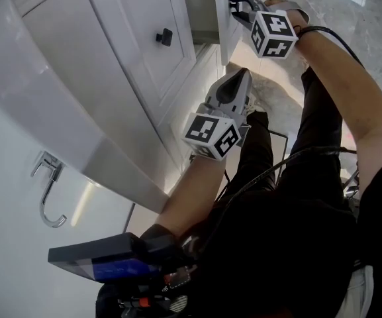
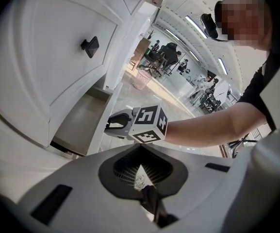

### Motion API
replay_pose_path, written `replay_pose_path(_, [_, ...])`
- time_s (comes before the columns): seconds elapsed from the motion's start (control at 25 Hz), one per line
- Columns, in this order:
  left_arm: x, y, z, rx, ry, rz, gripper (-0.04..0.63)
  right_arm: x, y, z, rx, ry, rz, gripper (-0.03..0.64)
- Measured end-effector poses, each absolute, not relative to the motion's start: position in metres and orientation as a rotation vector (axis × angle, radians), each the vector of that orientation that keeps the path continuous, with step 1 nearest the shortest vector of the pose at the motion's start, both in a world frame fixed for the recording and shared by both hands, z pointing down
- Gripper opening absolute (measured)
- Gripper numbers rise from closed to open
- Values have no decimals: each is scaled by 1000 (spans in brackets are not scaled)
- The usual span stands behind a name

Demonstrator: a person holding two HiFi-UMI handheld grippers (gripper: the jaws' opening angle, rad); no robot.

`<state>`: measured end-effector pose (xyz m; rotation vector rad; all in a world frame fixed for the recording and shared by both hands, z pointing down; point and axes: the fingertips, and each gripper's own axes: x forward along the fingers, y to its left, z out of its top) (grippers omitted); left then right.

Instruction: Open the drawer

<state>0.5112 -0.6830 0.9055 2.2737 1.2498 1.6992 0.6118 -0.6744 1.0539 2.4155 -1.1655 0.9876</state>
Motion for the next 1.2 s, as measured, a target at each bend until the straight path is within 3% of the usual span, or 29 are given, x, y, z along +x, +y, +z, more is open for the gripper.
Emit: replay_pose_path(1.2, [511,-672,896,2238,1296,1641,0,566,-629,1055,2423,-1142,1037,143])
